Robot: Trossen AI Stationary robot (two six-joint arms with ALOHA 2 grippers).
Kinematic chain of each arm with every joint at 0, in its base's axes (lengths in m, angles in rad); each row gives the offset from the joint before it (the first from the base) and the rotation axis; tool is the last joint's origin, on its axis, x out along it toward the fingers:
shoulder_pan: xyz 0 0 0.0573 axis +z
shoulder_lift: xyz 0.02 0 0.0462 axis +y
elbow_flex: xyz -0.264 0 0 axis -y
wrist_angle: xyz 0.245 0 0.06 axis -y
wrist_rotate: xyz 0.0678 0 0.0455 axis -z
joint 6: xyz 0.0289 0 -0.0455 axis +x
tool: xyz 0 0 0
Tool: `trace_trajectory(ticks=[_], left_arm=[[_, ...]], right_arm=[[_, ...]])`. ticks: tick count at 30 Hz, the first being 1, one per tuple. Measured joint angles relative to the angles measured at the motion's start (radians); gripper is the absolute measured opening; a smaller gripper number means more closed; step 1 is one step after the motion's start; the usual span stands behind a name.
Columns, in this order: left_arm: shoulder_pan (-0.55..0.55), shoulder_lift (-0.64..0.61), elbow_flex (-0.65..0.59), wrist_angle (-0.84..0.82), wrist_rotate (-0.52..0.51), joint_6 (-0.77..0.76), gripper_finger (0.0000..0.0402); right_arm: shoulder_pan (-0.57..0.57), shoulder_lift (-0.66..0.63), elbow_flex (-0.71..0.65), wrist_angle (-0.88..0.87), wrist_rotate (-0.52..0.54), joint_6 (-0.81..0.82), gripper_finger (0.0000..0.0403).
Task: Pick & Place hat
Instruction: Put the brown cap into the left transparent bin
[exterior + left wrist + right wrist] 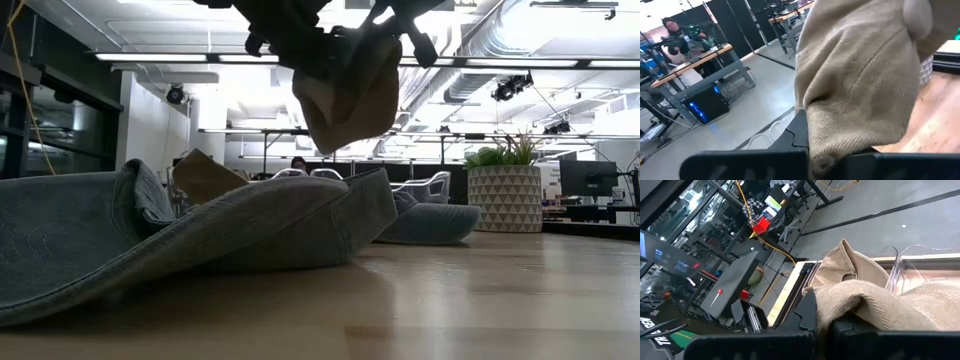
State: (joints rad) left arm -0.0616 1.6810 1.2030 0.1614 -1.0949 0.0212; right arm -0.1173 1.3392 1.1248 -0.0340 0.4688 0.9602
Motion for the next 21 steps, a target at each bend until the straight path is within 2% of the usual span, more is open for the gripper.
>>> trace_trajectory(ticks=[4, 10, 16, 21], left_arm=[[0.000, 0.000, 0.054, -0.106, 0.010, -0.012, 0.0001], [0.003, 0.000, 0.138, -0.271, 0.033, -0.128, 0.0000], [0.003, 0.000, 0.147, -0.331, 0.038, -0.185, 0.0000], [0.003, 0.000, 0.147, -0.418, 0.080, -0.305, 0.0000]], right_arm=[[0.000, 0.000, 0.000, -0.003, -0.009, -0.001, 0.0000], [0.000, 0.000, 0.000, -0.011, -0.019, -0.001, 0.0013], [0.000, 0.000, 0.000, -0.014, -0.031, -0.001, 0.0037], [0.000, 0.000, 0.000, -0.013, -0.052, -0.026, 0.0053]])
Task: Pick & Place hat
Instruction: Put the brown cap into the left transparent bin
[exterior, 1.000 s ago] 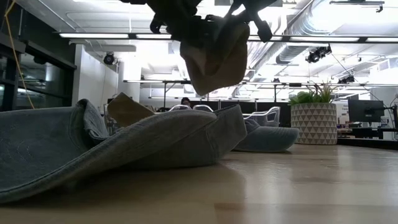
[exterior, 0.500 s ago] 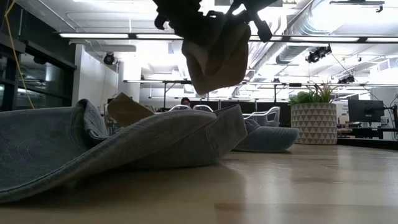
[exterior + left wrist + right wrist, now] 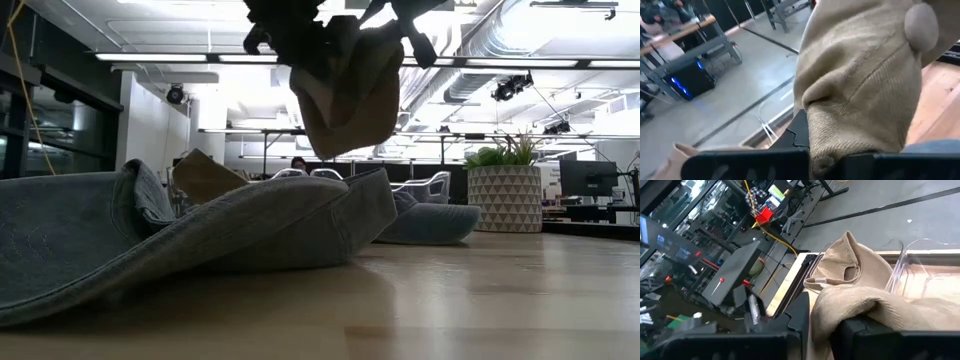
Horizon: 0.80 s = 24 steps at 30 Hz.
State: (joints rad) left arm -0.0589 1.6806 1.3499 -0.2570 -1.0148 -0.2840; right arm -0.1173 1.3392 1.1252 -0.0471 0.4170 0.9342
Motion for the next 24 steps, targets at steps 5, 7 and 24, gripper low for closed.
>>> trace_trajectory(ticks=[5, 7, 24], left_arm=[[-0.001, 0.000, 0.000, -0.079, 0.042, -0.135, 0.0000], [-0.001, 0.000, 0.000, -0.096, 0.047, -0.157, 0.0000], [0.000, -0.011, 0.000, -0.170, 0.063, -0.222, 0.0000]], right_arm=[[0.000, 0.000, 0.000, -0.001, -0.032, -0.024, 0.0069], [0.000, 0.000, 0.000, -0.002, -0.042, -0.035, 0.0073], [-0.050, -0.020, 0.000, -0.038, -0.193, -0.191, 0.0148]])
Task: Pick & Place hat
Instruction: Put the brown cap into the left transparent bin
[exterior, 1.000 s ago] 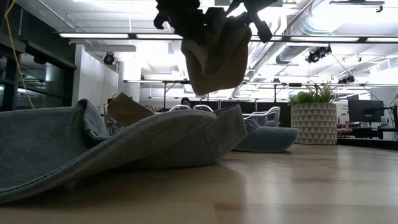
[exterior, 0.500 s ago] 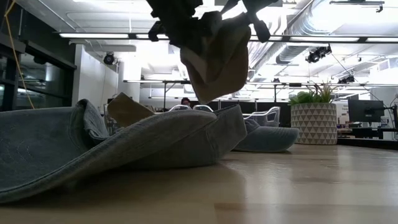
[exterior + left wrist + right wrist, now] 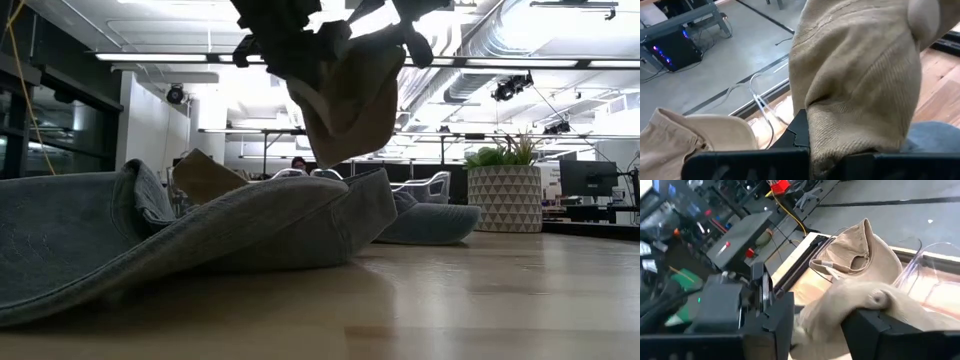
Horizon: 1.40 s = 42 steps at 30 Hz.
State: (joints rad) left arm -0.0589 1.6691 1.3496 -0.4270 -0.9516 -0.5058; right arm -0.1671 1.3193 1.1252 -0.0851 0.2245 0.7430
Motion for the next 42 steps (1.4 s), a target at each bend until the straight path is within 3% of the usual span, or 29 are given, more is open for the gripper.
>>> trace_trajectory(ticks=[6, 15, 23, 36, 42], left_arm=[[0.000, 0.000, 0.000, -0.009, -0.001, -0.007, 0.0000], [0.000, -0.003, 0.000, -0.012, 0.006, -0.026, 0.0000], [0.000, -0.088, 0.000, -0.011, 0.005, -0.093, 0.0000], [0.000, -0.273, -0.002, -0.028, -0.005, -0.186, 0.0000], [0.036, -0.338, -0.001, -0.035, 0.024, -0.355, 0.0000]], right_arm=[[-0.020, -0.051, 0.000, -0.060, -0.027, -0.081, 0.0174], [-0.047, -0.151, 0.000, -0.110, -0.100, -0.295, 0.0179], [-0.049, -0.244, 0.001, -0.279, -0.012, -0.299, 0.0179], [-0.048, -0.258, 0.000, -0.401, -0.037, -0.246, 0.0179], [-0.025, -0.258, 0.000, -0.416, -0.036, -0.229, 0.0177]])
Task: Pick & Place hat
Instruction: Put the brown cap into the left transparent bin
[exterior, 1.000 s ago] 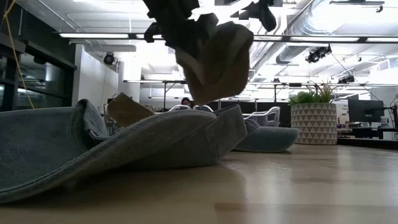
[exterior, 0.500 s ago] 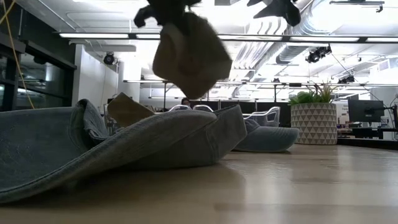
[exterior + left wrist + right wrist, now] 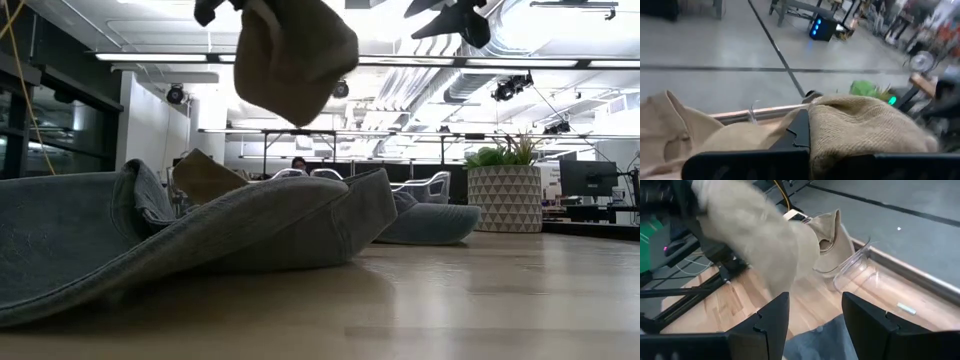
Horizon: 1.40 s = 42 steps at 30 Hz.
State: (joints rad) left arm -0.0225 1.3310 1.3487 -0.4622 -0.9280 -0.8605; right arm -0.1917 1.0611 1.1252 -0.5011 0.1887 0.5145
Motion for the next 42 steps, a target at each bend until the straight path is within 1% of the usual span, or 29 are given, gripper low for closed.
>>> trace_trajectory(ticks=[5, 7, 10, 13, 17, 19, 21, 27, 31, 33, 37, 39, 42], left_arm=[[0.079, -0.062, 0.001, -0.017, 0.103, -0.156, 0.0000], [0.117, -0.084, 0.000, -0.019, 0.157, -0.197, 0.0000], [0.172, -0.106, 0.001, 0.018, 0.234, -0.244, 0.0000], [0.224, -0.126, 0.000, 0.028, 0.288, -0.293, 0.0000], [0.281, -0.143, -0.012, 0.106, 0.353, -0.334, 0.0000], [0.313, -0.158, -0.032, 0.184, 0.389, -0.353, 0.0000], [0.338, -0.176, -0.066, 0.263, 0.426, -0.386, 0.0000], [0.400, -0.214, -0.209, 0.418, 0.488, -0.513, 0.0000], [0.424, -0.255, -0.337, 0.549, 0.489, -0.627, 0.0000], [0.425, -0.272, -0.403, 0.625, 0.462, -0.689, 0.0000], [0.424, -0.320, -0.541, 0.743, 0.373, -0.829, 0.0000], [0.422, -0.349, -0.600, 0.820, 0.320, -0.902, 0.0000], [0.422, -0.378, -0.674, 0.890, 0.241, -0.983, 0.0000]], right_arm=[[0.040, 0.000, 0.000, -0.039, 0.031, 0.028, 0.0178], [0.060, 0.000, 0.000, -0.055, 0.054, 0.032, 0.0177], [0.087, 0.000, 0.000, -0.074, 0.090, 0.032, 0.0178], [0.107, 0.000, 0.000, -0.096, 0.122, 0.049, 0.0178], [0.132, 0.000, 0.000, -0.114, 0.157, 0.072, 0.0177], [0.146, 0.000, 0.000, -0.116, 0.174, 0.087, 0.0178], [0.159, 0.000, 0.000, -0.122, 0.188, 0.091, 0.0178], [0.188, 0.000, 0.000, -0.123, 0.211, 0.111, 0.0178], [0.201, 0.001, 0.000, -0.123, 0.229, 0.114, 0.0178], [0.201, 0.001, 0.000, -0.123, 0.228, 0.115, 0.0177], [0.202, 0.001, 0.000, -0.123, 0.229, 0.119, 0.0178], [0.202, 0.001, 0.000, -0.123, 0.229, 0.119, 0.0178], [0.201, 0.001, 0.000, -0.123, 0.232, 0.119, 0.0177]])
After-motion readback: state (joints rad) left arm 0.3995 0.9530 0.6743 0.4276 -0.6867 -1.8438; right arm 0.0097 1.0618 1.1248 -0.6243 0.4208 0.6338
